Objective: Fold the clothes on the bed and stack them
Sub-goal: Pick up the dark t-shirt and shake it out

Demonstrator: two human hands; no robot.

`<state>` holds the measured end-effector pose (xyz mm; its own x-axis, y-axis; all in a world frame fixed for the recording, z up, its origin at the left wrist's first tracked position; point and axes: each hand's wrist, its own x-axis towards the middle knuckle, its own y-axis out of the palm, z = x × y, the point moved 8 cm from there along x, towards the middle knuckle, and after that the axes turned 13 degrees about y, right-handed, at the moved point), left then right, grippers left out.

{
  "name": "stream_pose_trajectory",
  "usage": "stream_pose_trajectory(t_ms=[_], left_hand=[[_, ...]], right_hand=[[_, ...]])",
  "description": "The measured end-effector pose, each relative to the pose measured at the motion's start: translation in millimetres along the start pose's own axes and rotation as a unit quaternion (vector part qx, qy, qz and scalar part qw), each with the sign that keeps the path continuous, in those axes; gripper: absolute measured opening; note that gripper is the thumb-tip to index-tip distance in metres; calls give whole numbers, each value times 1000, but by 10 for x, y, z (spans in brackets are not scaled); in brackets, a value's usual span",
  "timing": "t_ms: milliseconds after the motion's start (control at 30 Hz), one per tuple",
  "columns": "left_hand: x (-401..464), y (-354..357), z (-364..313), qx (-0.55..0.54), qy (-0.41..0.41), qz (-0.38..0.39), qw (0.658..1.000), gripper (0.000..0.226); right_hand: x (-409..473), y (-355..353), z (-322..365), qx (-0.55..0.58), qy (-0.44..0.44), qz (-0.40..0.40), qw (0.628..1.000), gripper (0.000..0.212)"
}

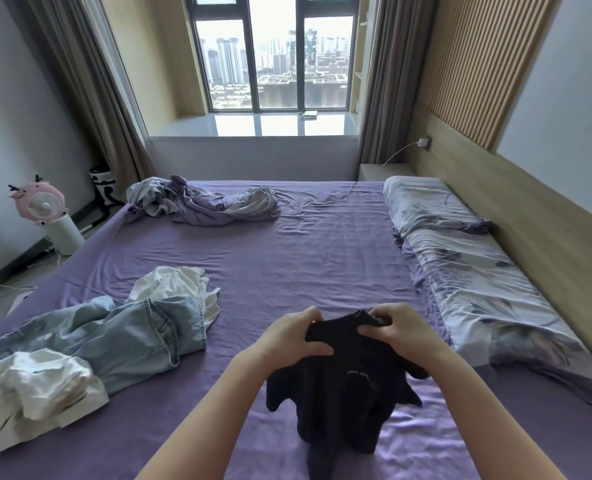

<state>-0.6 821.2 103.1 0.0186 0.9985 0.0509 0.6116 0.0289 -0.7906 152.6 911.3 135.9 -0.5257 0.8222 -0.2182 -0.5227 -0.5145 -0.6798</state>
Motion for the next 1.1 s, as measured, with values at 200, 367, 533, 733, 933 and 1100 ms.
stream_pose_trajectory(t_ms=[200, 367, 533, 733, 933, 1100], left_hand=[[-109, -81, 376, 108, -46, 38, 992, 26], [-314, -213, 649, -106, -108, -37, 988, 18], [-385, -445, 520, -276, -106, -143, 945, 24], [-300, -640, 93, -295, -55, -29, 954, 45], [-189, -1032, -39, -188, -29, -90, 978, 28], [-118, -1338, -226, -62, -46, -232, 970, 21]], right_hand=[[6, -225, 35, 61, 13, -41, 997, 39], [-16, -385, -28, 193, 10, 8, 981, 35], [38, -467, -83, 171, -14, 54, 984, 7], [166, -757, -169, 157, -21, -65, 985, 16], [173, -1020, -64, 110, -66, -101, 987, 18], [191, -1205, 149, 134, -100, -149, 975, 15]])
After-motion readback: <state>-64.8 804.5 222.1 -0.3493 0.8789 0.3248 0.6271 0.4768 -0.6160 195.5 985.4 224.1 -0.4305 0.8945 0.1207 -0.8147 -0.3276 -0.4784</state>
